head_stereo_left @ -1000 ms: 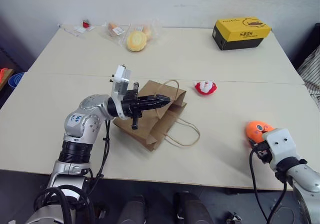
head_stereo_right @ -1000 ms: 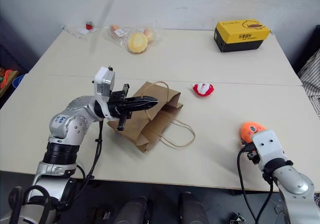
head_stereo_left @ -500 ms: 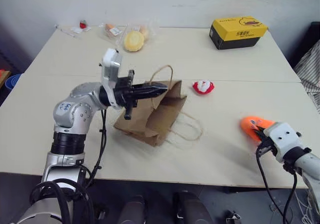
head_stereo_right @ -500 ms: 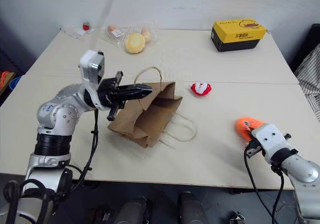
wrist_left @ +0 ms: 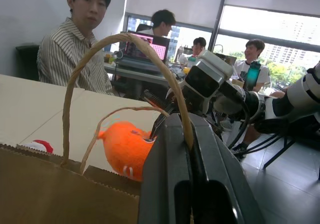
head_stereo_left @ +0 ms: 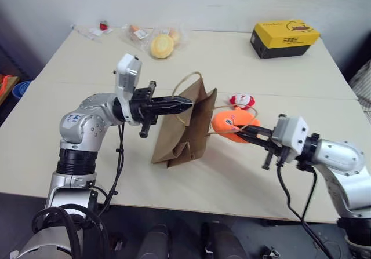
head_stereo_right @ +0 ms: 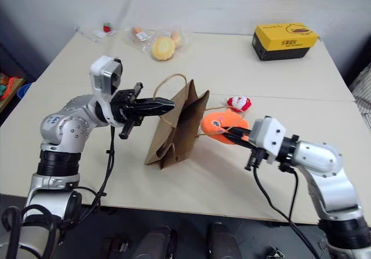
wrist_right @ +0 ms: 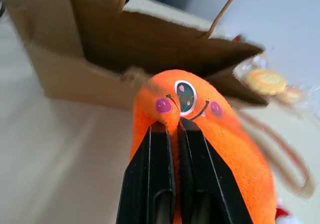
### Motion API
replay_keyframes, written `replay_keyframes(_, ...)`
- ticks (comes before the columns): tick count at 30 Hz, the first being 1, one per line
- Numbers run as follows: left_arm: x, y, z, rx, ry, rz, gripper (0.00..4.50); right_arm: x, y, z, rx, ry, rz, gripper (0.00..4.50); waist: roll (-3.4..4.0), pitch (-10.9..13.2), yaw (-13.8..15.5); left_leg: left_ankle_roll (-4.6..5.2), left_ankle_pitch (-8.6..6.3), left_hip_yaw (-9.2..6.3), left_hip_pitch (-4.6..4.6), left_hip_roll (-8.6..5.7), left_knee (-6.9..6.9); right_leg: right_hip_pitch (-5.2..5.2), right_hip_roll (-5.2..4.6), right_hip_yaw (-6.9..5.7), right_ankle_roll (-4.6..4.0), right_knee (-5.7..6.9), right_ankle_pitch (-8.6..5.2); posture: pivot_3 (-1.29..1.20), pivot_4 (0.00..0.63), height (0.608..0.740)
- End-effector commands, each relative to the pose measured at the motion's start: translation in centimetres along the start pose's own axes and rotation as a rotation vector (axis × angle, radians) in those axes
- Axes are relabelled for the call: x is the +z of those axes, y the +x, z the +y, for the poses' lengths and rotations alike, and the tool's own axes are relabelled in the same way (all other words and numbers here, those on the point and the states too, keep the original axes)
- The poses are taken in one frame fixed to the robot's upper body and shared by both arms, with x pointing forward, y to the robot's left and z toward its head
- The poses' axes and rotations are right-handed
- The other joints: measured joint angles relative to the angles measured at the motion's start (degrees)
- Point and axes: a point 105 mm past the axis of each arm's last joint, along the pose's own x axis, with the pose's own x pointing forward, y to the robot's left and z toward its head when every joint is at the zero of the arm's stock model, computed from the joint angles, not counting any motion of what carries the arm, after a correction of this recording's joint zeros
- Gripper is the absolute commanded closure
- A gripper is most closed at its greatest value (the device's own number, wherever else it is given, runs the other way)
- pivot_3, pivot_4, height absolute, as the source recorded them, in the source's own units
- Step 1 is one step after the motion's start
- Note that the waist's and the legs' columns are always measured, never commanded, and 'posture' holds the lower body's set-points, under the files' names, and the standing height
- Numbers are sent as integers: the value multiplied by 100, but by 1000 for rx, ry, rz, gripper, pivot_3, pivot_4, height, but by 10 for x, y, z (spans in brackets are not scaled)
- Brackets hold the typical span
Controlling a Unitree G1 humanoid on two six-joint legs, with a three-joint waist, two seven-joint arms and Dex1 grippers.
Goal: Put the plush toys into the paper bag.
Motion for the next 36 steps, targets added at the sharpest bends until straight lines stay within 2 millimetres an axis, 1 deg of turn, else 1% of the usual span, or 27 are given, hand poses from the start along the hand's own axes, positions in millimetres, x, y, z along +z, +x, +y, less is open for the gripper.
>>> replay_keyframes(1, 6, 8, -4, -40, 88, 29, 4500, -15, -33, 0, -16, 21, 91, 4468, 0, 0, 14, 3, -2, 1, -5, -1, 1, 0, 0, 1, 2, -6, 1, 0, 150, 740)
replay_keyframes(3, 4, 11, -4, -45, 96, 31, 4500, -22, -46, -1, -42, 47, 120, 4468, -1, 0, -15, 7, -4, 6, -7, -5, 1, 0, -2, 5, 9, -8, 5, 0, 150, 740)
replay_keyframes(5, 1, 16, -3, -63, 104, 36, 4500, -30, -64, -4, -94, 51, 160, 4468, -1, 0, -38, 9, -3, 12, -4, -6, 4, 0, -1, 11, 16, -5, 9, 0, 150, 740)
replay_keyframes(7, -3, 20, -3, -79, 106, 45, 4500, -31, -74, -8, -133, 37, 176, 4468, -1, 1, -56, 8, -3, 16, 5, -5, 4, 2, 2, 14, 16, -6, 9, 0, 150, 740)
replay_keyframes(8, -7, 24, -3, -91, 107, 55, 4500, -26, -79, -14, -171, 18, 167, 4468, 0, 0, -63, 8, -2, 19, 10, -5, 4, 2, 4, 18, 16, -6, 9, 0, 150, 740)
replay_keyframes(9, -11, 29, -2, -99, 104, 63, 4500, -18, -82, -22, -218, -2, 136, 4468, 0, 0, -70, 7, -2, 20, 14, -5, 3, 2, 4, 20, 16, -6, 9, 0, 150, 740)
replay_keyframes(11, -17, 37, -3, -124, 104, 66, 4500, 0, -79, -33, -251, -48, 82, 4468, 1, 0, -84, 5, 1, 25, 18, -5, 3, 3, 5, 25, 16, -2, 9, 0, 150, 740)
replay_keyframes(14, -19, 44, -1, -138, 100, 48, 4500, 18, -60, -35, -205, -87, 28, 4468, 1, 1, -115, 4, 2, 26, 22, -5, 5, 3, 5, 28, 16, 3, 9, 0, 150, 740)
replay_keyframes(17, -20, 45, 2, -130, 93, 45, 4500, 23, -34, -33, -155, -104, 13, 4468, 1, 0, -158, 3, 3, 22, 19, -2, 3, 0, 8, 24, 16, 3, 9, 0, 150, 740)
replay_keyframes(20, -19, 43, 6, -104, 75, 35, 4500, 22, -14, -24, -91, -76, 6, 4468, 1, 1, -165, 3, 3, 21, 16, -2, 3, -1, 6, 24, 16, 3, 9, 0, 150, 740)
replay_keyframes(22, -17, 43, 7, -94, 65, 23, 4500, 18, -4, -12, -36, -59, 9, 4468, 1, 0, -145, 3, 3, 19, 14, -3, 4, -1, 5, 23, 16, 3, 9, 0, 150, 740)
replay_keyframes(24, -15, 42, 8, -81, 55, 8, 4500, 14, 1, 0, 7, -38, 11, 4468, 1, 1, -121, 3, 3, 12, 9, -3, 4, -1, 4, 17, 16, 3, 9, 0, 150, 740)
replay_keyframes(27, -13, 40, 5, -81, 43, -4, 4500, 11, 6, 11, 32, -15, 0, 4468, 1, 1, -87, 4, 2, 12, 6, -3, 4, -1, 2, 17, 16, 4, 9, 0, 150, 740)
replay_keyframes(29, -14, 40, 3, -82, 36, -12, 4500, 9, 14, 14, 34, -14, -5, 4468, 1, 1, -85, 4, 2, 12, 6, -3, 4, 0, 2, 17, 16, 4, 9, 0, 150, 740)
replay_keyframes(34, -19, 44, -1, -95, 22, -14, 4500, 10, 41, 18, 60, -23, -47, 4468, 1, 0, -129, 2, 3, 12, 9, -3, 4, -3, 3, 17, 16, 2, 9, 0, 150, 740)
replay_keyframes(36, -19, 46, -1, -101, 22, -16, 4500, 6, 51, 19, 70, -24, -45, 4468, 1, 0, -151, 0, 4, 12, 9, -3, 4, -4, 3, 17, 16, 3, 9, 0, 150, 740)
